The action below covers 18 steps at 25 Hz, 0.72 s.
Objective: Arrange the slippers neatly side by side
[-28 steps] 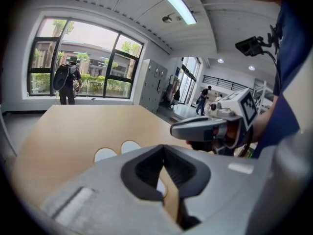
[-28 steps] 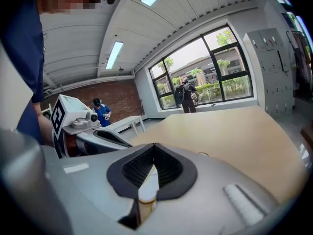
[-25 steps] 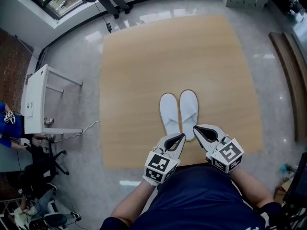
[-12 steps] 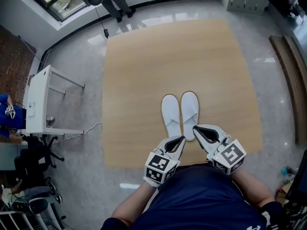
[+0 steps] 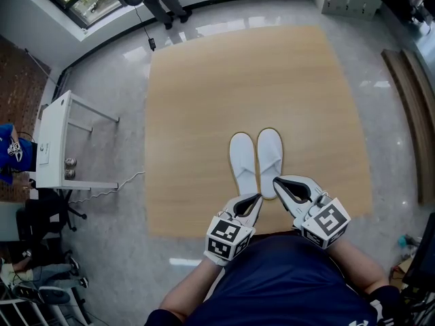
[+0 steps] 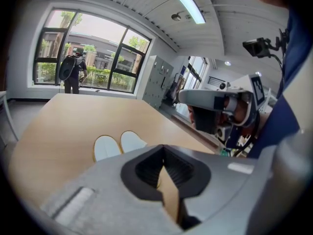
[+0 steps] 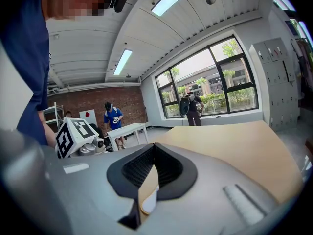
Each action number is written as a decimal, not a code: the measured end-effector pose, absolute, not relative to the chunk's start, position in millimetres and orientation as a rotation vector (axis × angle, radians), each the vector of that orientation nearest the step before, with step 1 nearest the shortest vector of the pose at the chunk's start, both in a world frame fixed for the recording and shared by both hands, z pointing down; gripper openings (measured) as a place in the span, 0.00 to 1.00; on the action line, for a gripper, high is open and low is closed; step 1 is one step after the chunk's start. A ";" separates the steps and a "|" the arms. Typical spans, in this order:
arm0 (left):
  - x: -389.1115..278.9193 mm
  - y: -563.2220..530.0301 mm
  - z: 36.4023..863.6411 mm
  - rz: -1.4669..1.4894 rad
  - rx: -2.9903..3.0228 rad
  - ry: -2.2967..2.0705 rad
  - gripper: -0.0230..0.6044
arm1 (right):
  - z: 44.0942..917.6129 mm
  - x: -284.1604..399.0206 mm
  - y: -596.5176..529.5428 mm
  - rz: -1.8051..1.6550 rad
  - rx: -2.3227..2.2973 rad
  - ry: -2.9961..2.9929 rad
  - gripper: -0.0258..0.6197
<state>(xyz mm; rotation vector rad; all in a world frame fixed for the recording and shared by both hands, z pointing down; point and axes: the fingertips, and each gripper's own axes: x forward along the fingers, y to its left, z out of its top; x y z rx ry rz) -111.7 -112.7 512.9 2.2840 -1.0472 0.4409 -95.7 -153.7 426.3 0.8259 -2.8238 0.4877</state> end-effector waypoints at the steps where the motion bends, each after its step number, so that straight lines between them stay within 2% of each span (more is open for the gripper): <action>1: -113.5 -112.6 513.0 0.439 2.283 -1.048 0.04 | 425.9 -97.2 -153.6 0.488 0.828 -2.824 0.06; 18: -114.8 -108.1 518.8 0.445 2.275 -1.042 0.04 | 435.4 -96.6 -149.3 0.515 0.844 -2.800 0.06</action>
